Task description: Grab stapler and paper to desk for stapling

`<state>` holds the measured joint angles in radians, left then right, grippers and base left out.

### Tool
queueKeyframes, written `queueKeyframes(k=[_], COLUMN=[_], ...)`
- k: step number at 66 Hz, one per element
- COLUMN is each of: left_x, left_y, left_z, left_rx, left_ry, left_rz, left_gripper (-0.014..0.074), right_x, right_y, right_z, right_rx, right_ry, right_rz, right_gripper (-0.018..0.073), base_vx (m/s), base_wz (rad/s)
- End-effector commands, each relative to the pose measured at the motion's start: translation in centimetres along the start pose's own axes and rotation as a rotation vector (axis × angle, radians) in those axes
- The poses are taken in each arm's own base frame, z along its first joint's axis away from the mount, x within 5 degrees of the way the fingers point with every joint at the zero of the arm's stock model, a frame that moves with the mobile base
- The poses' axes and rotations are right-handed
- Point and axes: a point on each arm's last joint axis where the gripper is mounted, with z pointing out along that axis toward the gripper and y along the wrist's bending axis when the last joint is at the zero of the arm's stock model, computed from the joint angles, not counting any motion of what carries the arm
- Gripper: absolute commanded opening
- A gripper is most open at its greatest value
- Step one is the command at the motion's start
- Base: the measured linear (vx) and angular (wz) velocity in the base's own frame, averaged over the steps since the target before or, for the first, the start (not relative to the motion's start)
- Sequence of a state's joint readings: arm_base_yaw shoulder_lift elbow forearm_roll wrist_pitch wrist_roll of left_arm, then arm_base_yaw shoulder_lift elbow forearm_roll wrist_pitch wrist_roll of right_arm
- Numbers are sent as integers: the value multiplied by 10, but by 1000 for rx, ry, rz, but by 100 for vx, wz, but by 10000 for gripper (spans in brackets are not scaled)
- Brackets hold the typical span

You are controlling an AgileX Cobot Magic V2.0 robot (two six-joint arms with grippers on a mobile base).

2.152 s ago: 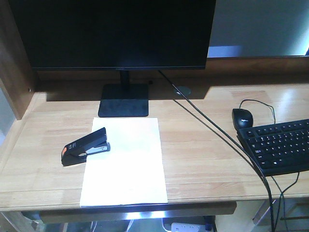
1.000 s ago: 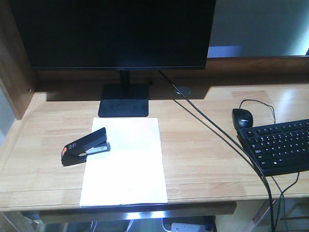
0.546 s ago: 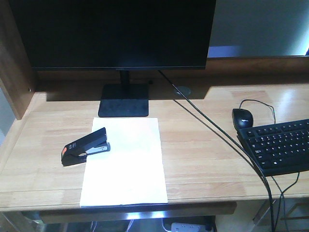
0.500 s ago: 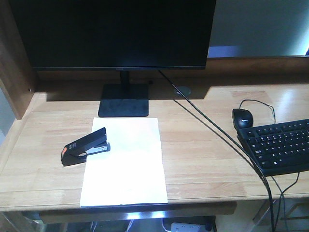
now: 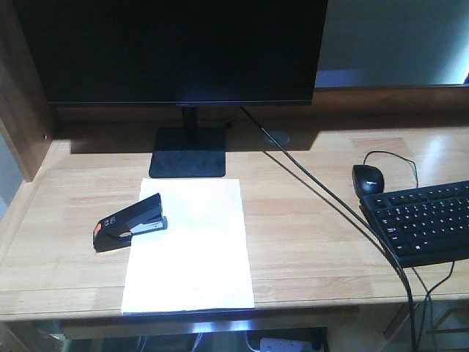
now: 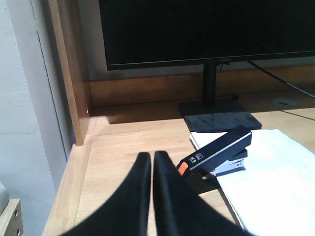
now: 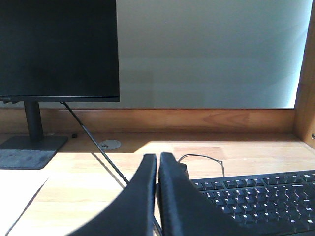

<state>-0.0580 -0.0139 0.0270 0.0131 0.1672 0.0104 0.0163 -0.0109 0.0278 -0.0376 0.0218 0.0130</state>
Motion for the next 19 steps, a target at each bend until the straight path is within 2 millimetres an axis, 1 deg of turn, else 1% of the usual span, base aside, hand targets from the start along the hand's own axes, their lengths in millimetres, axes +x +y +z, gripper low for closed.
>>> queueKeyframes(k=[1,19], left_x=[2,2], left_y=[0,0], left_z=[1,1], left_rx=[3,3], left_ry=[-61,-61], left_rz=[-13,-13], left_gripper=[-6,-6], right_x=[-7,-7], right_y=[0,0], right_z=[-1,-1], right_rx=[3,3], right_ry=[-89,-89], right_rz=[-10,-10], right_gripper=[-9,-9], base_vx=[0,0], base_wz=[0,0])
